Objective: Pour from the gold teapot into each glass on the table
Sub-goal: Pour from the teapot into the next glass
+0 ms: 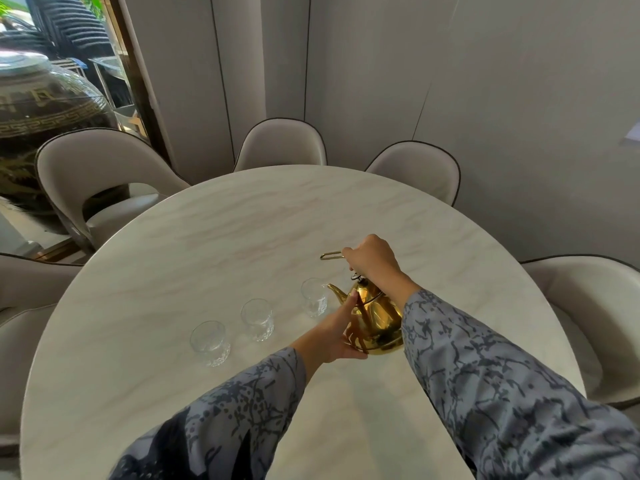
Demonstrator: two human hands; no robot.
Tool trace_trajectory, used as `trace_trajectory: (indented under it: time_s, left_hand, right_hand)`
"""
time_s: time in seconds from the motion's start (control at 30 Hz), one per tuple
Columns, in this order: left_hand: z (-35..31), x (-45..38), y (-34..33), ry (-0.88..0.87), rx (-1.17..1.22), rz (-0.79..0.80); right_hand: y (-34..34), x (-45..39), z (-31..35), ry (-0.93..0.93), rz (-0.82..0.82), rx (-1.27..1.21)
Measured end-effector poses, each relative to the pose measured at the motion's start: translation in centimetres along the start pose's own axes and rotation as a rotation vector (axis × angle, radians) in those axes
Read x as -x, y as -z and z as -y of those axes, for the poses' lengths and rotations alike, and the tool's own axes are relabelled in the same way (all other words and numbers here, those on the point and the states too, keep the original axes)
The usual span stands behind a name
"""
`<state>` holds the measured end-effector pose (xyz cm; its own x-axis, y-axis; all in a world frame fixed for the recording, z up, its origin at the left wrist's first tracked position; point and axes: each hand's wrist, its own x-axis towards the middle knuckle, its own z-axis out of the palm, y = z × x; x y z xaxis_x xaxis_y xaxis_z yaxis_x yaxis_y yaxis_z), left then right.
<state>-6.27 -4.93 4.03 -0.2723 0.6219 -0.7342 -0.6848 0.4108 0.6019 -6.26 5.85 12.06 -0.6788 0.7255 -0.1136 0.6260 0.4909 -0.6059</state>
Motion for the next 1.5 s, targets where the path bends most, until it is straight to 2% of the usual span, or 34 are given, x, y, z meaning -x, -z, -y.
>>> trace_trajectory:
  time_s: [0.73,1.5]
  left_hand:
    - [-0.9,1.2,-0.8,0.008,0.036,0.058]
    - [-1.8,2.7,-1.7,-0.010,0.052,0.051]
  right_hand:
    - [2.5,1.4,2.7,0.011,-0.008,0.083]
    - [3.8,2.0,3.8,0.043,-0.020,0.124]
